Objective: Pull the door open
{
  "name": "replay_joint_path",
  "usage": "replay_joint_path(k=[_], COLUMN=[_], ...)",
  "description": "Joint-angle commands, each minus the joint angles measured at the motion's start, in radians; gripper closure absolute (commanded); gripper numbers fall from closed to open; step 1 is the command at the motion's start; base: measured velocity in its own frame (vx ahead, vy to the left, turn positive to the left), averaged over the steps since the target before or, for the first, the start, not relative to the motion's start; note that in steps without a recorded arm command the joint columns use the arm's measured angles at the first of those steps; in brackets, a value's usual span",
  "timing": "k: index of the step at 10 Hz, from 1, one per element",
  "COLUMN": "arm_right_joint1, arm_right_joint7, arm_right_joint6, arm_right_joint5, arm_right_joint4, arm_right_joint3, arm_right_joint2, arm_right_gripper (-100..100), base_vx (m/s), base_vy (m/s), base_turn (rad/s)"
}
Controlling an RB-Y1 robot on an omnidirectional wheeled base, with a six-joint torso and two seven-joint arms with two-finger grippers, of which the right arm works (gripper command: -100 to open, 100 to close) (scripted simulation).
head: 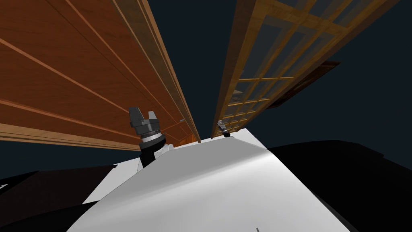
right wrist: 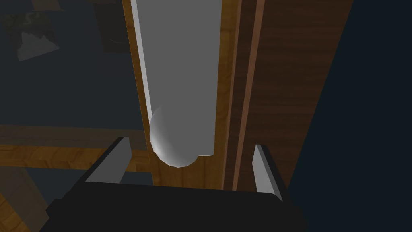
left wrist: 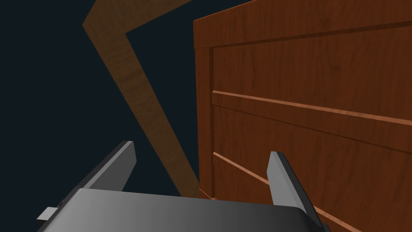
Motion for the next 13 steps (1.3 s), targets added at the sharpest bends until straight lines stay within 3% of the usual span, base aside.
replay_joint_path(k=[1, 6, 13], arm_right_joint1=[-0.006, -0.006, -0.005], arm_right_joint7=[0.0, 0.0, -0.162], arm_right_joint6=[0.004, 0.004, 0.004], arm_right_joint5=[-0.002, -0.002, -0.048], arm_right_joint4=[-0.001, -0.001, -0.002], arm_right_joint3=[-0.003, -0.003, 0.007], arm_right_joint2=[-0.004, -0.004, -0.013], arm_right_gripper=[100, 100, 100], base_vx=[-0.04, -0.005, -0.054], base_vy=[0.019, -0.001, -0.003], base_turn=[0.007, -0.007, 0.044])
